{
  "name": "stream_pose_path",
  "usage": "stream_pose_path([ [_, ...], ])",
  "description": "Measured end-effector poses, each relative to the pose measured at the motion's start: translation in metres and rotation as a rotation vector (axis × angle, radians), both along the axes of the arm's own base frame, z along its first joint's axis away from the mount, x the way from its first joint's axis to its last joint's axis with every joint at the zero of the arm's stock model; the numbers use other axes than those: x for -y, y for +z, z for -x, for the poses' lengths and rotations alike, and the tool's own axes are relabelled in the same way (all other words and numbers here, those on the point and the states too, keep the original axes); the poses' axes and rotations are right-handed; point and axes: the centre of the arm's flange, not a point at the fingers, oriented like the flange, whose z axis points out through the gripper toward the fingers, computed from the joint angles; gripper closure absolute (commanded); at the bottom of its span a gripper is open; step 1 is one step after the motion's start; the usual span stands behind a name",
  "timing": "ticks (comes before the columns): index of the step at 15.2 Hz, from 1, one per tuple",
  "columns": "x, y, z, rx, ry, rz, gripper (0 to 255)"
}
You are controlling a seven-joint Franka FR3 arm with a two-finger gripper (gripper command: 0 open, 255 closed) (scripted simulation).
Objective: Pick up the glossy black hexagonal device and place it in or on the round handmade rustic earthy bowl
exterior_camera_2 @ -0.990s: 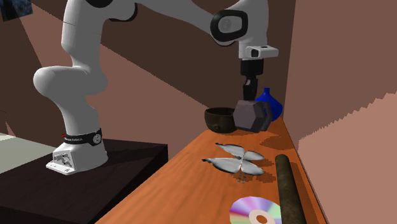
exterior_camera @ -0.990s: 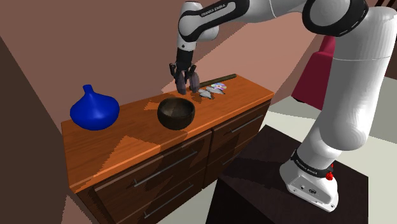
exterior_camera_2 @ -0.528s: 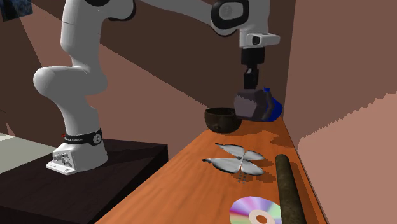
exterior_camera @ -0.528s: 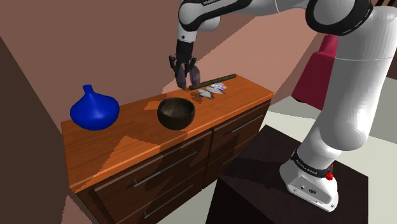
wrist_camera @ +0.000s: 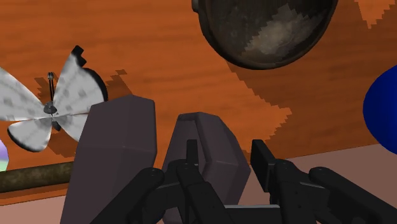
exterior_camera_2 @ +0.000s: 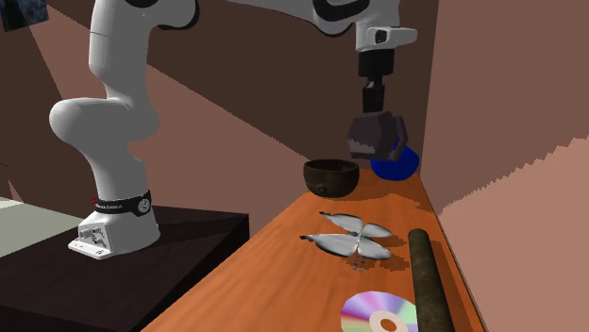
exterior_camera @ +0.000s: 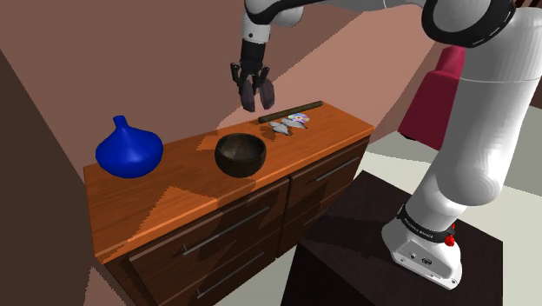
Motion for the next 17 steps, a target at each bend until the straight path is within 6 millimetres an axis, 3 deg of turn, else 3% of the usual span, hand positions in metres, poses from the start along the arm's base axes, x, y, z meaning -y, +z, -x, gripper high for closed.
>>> stream_pose_path([
  [6,-0.006,0.027,0.002,0.000,0.000,0.000,255],
  [17,-0.122,0.054,0.074,0.000,0.002,0.000,255],
])
